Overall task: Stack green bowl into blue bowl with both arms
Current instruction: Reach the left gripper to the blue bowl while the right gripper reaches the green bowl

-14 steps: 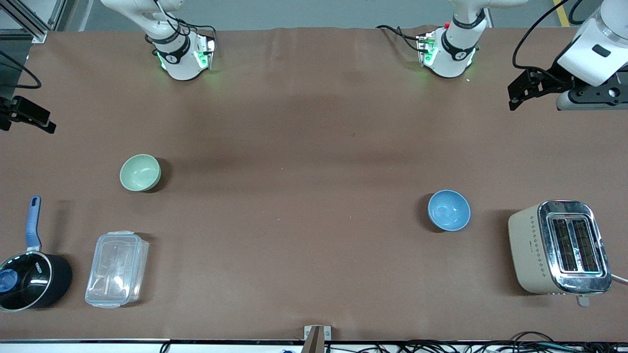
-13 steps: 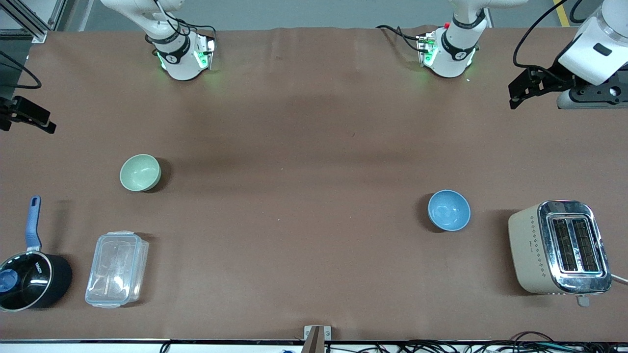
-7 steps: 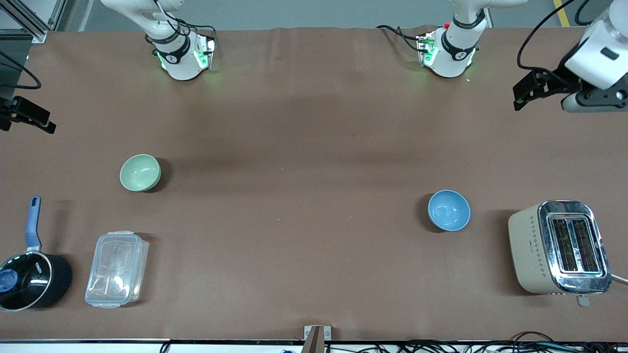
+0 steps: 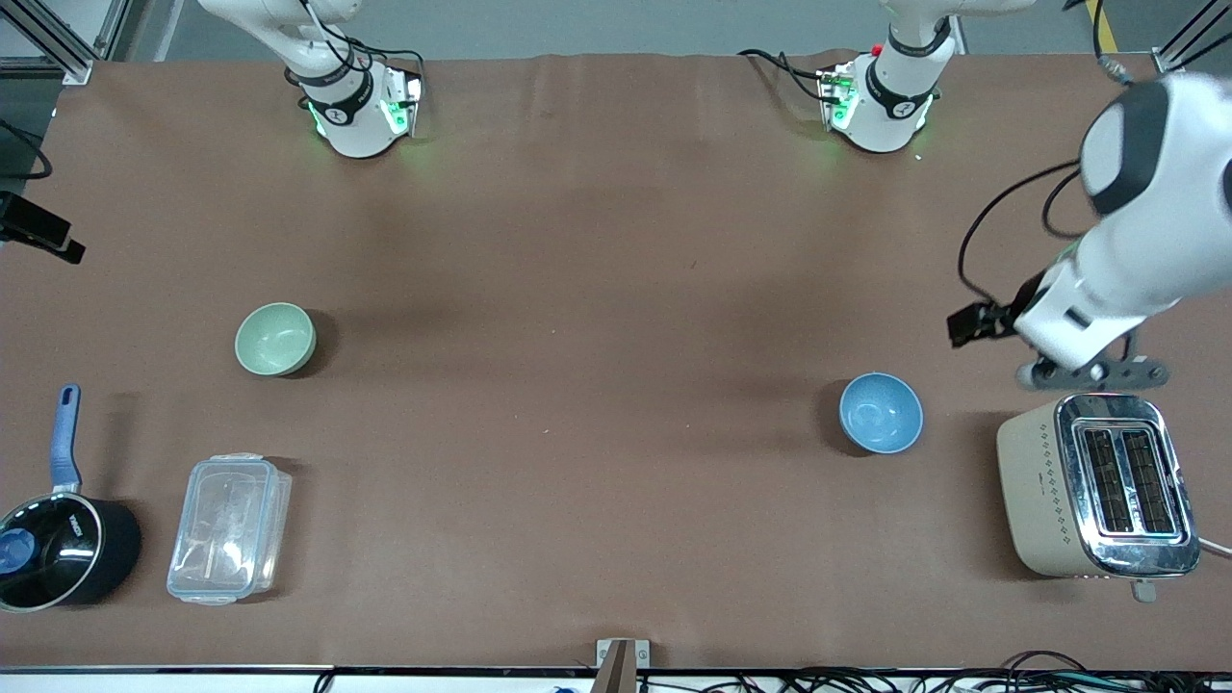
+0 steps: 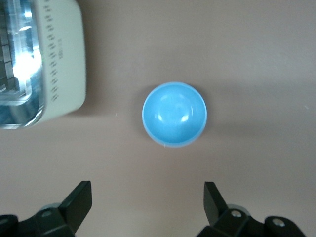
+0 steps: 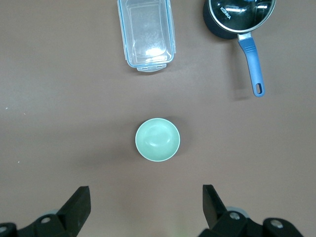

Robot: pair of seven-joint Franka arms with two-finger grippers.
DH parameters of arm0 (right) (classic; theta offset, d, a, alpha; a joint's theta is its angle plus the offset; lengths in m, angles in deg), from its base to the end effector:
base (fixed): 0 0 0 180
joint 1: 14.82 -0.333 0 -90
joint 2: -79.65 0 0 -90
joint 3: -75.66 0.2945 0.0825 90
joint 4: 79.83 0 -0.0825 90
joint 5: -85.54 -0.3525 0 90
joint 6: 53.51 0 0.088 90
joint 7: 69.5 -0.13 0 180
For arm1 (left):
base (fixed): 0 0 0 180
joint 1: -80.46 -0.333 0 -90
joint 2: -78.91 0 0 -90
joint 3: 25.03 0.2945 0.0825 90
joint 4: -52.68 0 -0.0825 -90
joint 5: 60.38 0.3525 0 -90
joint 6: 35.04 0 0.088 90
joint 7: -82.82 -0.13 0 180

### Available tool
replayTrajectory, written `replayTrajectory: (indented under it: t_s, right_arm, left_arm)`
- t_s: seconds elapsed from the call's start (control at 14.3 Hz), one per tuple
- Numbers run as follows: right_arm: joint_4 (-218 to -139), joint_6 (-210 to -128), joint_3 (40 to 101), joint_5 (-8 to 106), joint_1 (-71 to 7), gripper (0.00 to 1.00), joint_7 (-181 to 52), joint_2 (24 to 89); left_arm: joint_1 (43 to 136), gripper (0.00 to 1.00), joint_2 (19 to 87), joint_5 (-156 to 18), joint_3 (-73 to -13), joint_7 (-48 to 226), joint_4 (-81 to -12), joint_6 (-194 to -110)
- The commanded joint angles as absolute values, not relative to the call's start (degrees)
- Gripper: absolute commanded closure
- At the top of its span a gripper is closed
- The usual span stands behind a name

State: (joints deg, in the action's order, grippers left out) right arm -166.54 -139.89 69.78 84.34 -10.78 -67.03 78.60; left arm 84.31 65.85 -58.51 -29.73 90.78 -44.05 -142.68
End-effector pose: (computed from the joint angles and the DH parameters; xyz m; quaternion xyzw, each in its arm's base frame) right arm 0.5145 -0.0866 0.5901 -0.9978 0.0644 0.0109 0.0108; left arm 0.5839 -0.0816 0.4267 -0.9998 0.0095 0.0173 0.0088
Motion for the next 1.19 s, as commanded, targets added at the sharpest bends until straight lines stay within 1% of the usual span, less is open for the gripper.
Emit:
replayTrajectory:
  t_s: [0.0,0.14,0.35,0.56,0.84,0.98,1.05,1.12]
  right_arm:
    - [-172.96,-143.84,65.75,80.63,-9.72,0.00,-61.70,78.50]
    - [-179.02,-147.96,62.58,77.38,-9.64,0.00,-60.63,78.42]
    - [-188.78,-156.31,61.07,74.65,-9.63,0.00,-60.36,77.98]
    - [-195.12,-163.79,60.37,72.18,-9.55,0.00,-55.29,75.62]
    - [-199.26,-168.19,59.13,67.61,-9.20,0.02,-49.55,71.22]
    - [-203.82,-174.76,59.13,67.52,-9.28,0.02,-48.42,70.77]
    - [-205.67,-176.88,59.13,67.34,-9.28,0.02,-46.84,70.60]
    - [-206.64,-178.38,59.13,66.47,-9.20,0.03,-45.43,69.46]
  left_arm:
    - [83.28,0.00,66.52,-57.66,-29.77,91.26,-54.25,-155.23]
    - [83.10,0.00,63.72,-57.66,-29.69,91.26,-56.64,-160.70]
    - [81.25,0.01,60.20,-57.66,-29.69,91.26,-58.23,-165.63]
    - [81.16,0.09,57.03,-57.66,-29.69,91.26,-59.29,-169.85]
    - [81.16,0.19,53.17,-57.66,-29.69,91.26,-60.43,-176.27]
    - [81.16,0.24,51.67,-57.74,-29.69,91.26,-60.43,-177.94]
    - [81.16,0.28,51.23,-57.74,-29.69,91.17,-60.43,-178.39]
    - [81.07,0.34,50.96,-57.74,-29.69,91.26,-60.43,-178.56]
